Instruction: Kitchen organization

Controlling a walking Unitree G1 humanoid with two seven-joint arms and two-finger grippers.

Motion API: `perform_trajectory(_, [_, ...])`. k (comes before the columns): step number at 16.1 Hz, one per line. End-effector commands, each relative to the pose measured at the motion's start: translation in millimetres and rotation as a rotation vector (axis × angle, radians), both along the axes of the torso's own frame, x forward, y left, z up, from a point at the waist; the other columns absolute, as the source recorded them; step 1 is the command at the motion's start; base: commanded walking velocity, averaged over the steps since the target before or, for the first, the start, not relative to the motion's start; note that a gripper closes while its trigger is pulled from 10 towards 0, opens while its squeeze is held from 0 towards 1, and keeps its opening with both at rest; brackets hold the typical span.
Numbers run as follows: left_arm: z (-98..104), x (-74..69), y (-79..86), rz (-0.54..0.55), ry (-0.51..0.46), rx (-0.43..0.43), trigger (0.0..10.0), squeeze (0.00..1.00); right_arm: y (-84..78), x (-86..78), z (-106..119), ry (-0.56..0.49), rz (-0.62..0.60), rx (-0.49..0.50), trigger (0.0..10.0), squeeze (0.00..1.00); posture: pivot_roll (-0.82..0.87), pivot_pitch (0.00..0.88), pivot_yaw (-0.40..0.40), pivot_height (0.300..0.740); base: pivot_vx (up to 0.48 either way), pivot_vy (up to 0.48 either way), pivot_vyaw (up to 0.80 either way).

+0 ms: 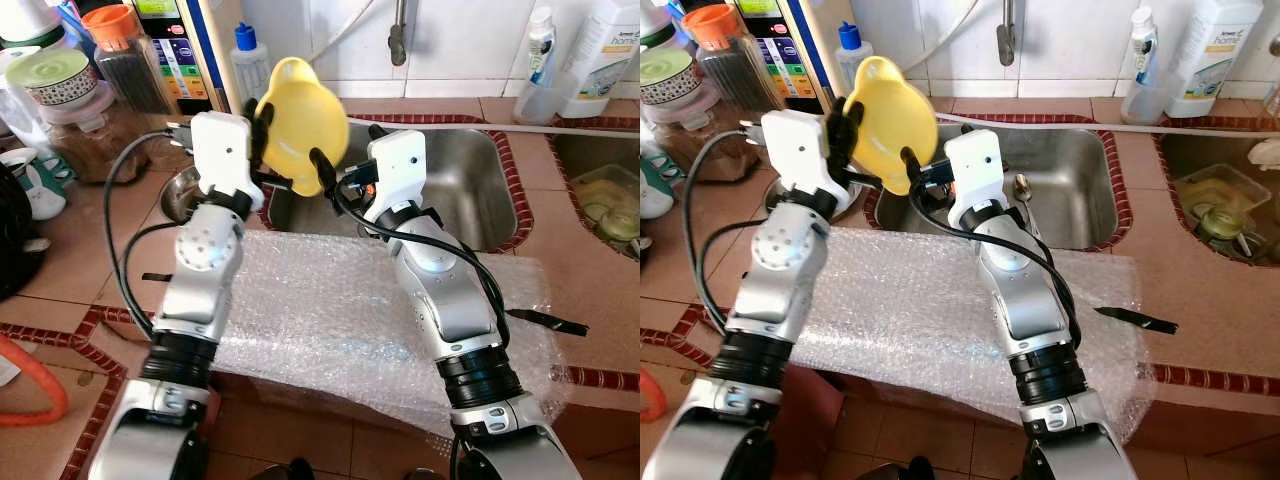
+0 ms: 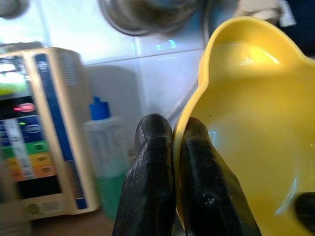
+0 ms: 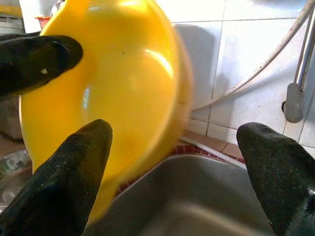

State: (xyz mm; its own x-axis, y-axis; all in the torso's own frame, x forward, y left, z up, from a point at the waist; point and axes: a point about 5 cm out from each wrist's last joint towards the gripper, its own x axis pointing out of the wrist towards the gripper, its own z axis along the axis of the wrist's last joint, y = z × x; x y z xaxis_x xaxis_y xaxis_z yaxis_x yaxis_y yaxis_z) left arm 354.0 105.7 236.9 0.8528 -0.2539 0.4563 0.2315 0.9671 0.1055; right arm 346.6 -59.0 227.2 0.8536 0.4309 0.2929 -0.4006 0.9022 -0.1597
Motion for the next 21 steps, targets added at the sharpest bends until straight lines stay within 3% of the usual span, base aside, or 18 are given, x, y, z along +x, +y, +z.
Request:
perform_trajectory(1, [7,-4.2,-2.4,-0.018,-0.040,0.009,0.0,0.00,2.1,2.6,5,-0.014,0.001,0.014,10.0,0.84,-0.22,0.108,0.143,0.740,0.000,0.000,0.00])
perform_trajectory(4, [7,-5.6,-6.0,-0.033,-0.041,0.011,0.0,0.00,3.4,6.5,8,-0.014,0.005,0.033,10.0,0.84,-0.21,0.106,0.145,0.740,0.000,0.000,0.00])
perform_trajectory(5, [7,-6.0,-6.2,-0.034,-0.042,0.009,0.0,0.00,5.2,7.4,10,-0.017,0.012,0.044,1.1,0.84,-0.21,0.108,0.145,0.740,0.000,0.000,0.00])
perform_trajectory(6, [8,-6.4,-5.9,-0.034,-0.043,0.007,0.0,0.00,7.8,7.9,11,-0.019,0.021,0.051,0.0,0.84,-0.20,0.109,0.144,0.740,0.000,0.000,0.00])
perform_trajectory(18, [3,-9.7,-13.7,-0.053,-0.026,-0.002,0.0,0.00,17.5,14.8,10,0.011,0.021,0.042,0.0,0.84,-0.22,0.120,0.138,0.740,0.000,0.000,0.00])
perform_trajectory(19, [3,-9.4,-13.8,-0.052,-0.023,-0.003,0.0,0.00,19.0,14.7,12,0.000,0.023,0.031,3.2,0.84,-0.21,0.119,0.138,0.740,0.000,0.000,0.00])
perform_trajectory(20, [3,-9.0,-13.6,-0.049,-0.022,-0.003,0.0,0.00,21.2,13.6,13,-0.009,0.028,0.018,10.0,0.00,-0.21,0.119,0.138,0.740,0.000,0.000,0.00])
perform_trajectory(21, [3,-8.4,-12.2,-0.041,-0.020,0.003,0.9,0.00,22.7,11.6,13,-0.019,0.030,0.011,10.0,0.00,-0.21,0.119,0.136,0.740,0.000,0.000,0.00])
